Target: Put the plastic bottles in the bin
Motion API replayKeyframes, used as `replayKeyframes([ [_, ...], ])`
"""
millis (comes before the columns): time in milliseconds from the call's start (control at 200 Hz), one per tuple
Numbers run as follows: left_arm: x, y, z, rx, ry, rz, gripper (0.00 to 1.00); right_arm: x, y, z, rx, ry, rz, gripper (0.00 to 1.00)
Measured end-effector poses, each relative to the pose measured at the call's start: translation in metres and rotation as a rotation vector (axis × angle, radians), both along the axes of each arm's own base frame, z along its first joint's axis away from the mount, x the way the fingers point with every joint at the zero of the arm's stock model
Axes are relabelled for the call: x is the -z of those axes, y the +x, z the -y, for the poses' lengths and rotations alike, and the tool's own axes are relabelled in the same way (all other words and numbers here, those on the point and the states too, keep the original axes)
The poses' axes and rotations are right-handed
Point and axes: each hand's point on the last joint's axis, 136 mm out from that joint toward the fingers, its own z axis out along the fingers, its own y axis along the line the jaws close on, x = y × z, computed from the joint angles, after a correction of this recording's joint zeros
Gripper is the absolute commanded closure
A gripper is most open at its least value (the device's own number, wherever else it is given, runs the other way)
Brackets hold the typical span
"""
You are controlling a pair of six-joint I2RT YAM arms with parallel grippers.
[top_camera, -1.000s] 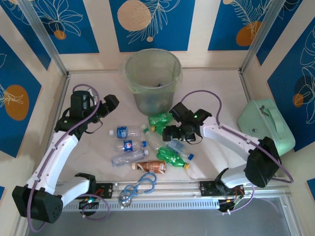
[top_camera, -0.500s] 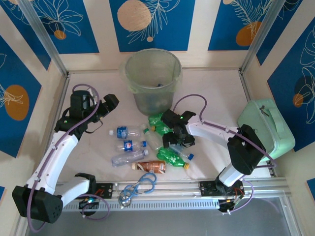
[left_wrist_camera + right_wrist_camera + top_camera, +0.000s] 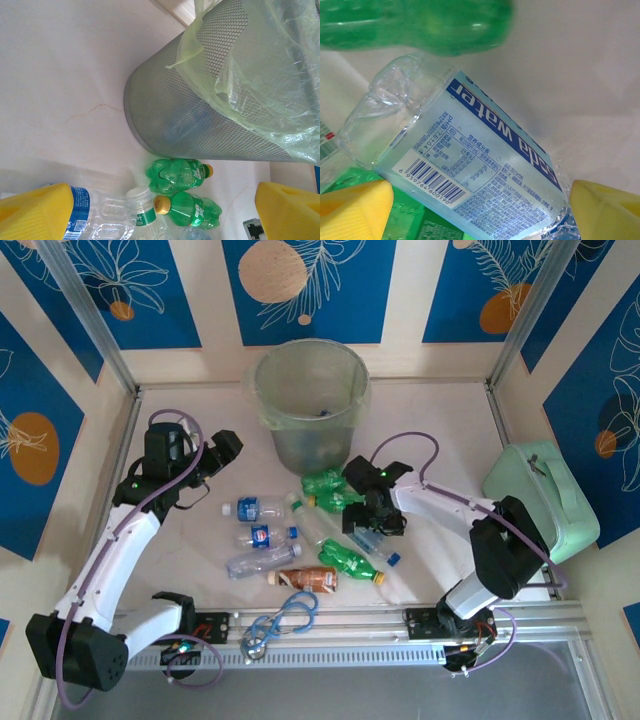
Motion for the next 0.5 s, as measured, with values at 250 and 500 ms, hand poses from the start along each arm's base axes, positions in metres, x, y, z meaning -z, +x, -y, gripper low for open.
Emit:
replayKeyframes([
  [250,0.003,0.002,0.002,0.003,-0.007,-0.011,0.08,-0.001,0.002,0.03,0.129,-0.004,-0.009,0.04],
  [500,0.002,0.003,0.003,0.005,-0.011,-0.005,0.07,-0.001,0.001,0.035,0.135,0.001,-0.016,0.01],
])
